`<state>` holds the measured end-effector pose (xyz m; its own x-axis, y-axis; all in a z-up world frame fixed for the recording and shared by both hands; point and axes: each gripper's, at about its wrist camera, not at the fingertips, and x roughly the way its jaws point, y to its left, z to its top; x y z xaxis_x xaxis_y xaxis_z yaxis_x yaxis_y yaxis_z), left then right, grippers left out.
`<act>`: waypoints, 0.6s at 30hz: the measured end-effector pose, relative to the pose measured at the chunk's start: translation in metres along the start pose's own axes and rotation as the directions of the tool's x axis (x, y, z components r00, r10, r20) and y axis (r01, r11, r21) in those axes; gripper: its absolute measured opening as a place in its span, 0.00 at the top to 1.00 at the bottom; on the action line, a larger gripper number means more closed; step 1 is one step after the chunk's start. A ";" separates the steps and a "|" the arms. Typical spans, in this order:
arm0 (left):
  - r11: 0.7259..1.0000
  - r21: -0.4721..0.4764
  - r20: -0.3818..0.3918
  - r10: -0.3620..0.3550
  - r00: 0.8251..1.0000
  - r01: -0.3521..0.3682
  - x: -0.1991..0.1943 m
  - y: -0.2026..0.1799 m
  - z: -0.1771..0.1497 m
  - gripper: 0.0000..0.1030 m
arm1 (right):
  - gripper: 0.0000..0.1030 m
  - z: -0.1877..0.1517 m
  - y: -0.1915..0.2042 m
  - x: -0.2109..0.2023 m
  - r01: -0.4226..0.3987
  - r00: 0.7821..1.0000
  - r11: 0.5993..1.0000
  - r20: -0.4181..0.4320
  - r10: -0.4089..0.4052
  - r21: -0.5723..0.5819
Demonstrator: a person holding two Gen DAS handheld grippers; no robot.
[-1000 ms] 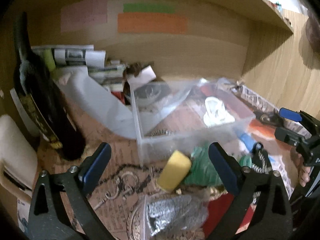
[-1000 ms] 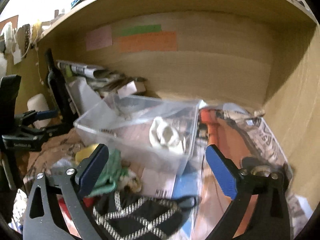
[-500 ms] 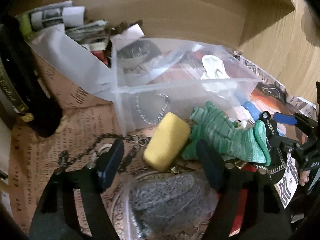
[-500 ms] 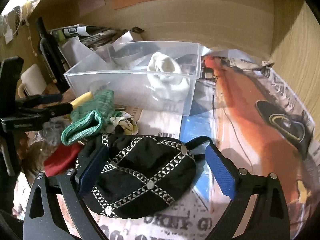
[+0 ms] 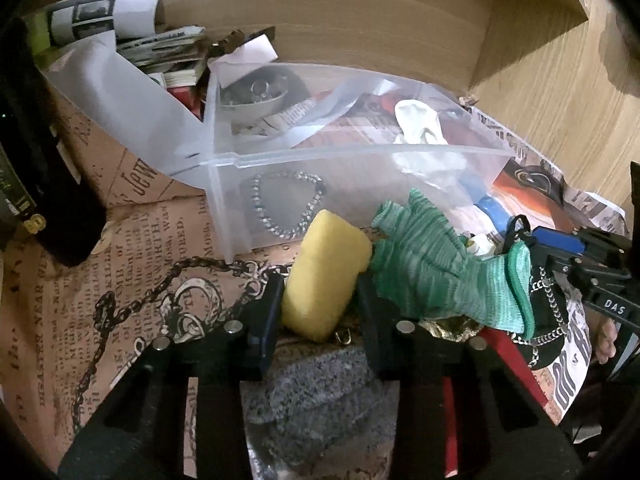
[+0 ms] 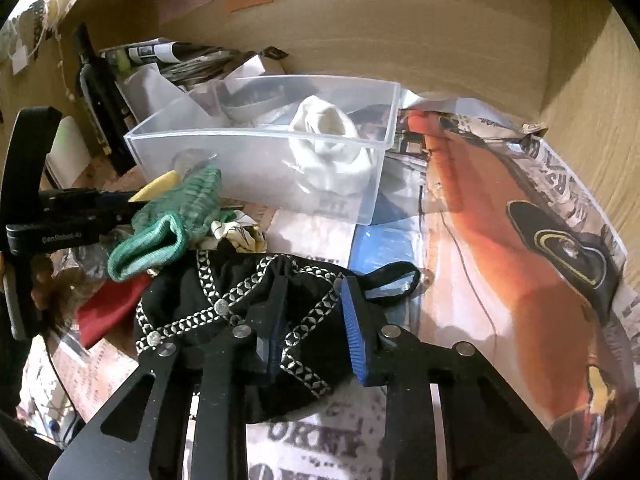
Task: Organize soft objects
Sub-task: 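Grasp the yellow sponge with the left tool while the right tool grasps the black chain-trimmed cap, then lift the sponge with the left tool while the right tool lifts the black cap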
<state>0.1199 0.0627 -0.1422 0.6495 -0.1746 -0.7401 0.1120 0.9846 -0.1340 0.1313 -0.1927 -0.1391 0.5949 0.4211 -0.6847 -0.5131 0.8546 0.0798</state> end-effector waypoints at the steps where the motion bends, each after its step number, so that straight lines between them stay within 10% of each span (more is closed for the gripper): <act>1: 1.000 -0.002 0.010 0.004 1.000 -0.004 -0.003 0.000 -0.001 0.66 | 0.70 0.001 -0.001 -0.001 0.000 1.000 1.000 0.002 0.000 0.005; 7: 1.000 -0.001 0.071 0.021 0.997 -0.021 -0.025 -0.001 -0.003 0.68 | 0.43 0.000 -0.011 -0.002 0.040 0.999 0.999 -0.010 -0.040 0.015; 18: 0.999 -0.020 0.173 0.047 0.984 -0.045 -0.064 0.000 0.004 0.68 | 0.84 -0.001 -0.008 -0.013 0.015 0.999 1.000 0.048 -0.015 0.011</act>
<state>0.0809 0.0736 -0.0924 0.7746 -0.1243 -0.6201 0.0676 0.9912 -0.1142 0.1269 -0.2050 -0.1319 0.6318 0.4222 -0.6500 -0.4976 0.8639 0.0775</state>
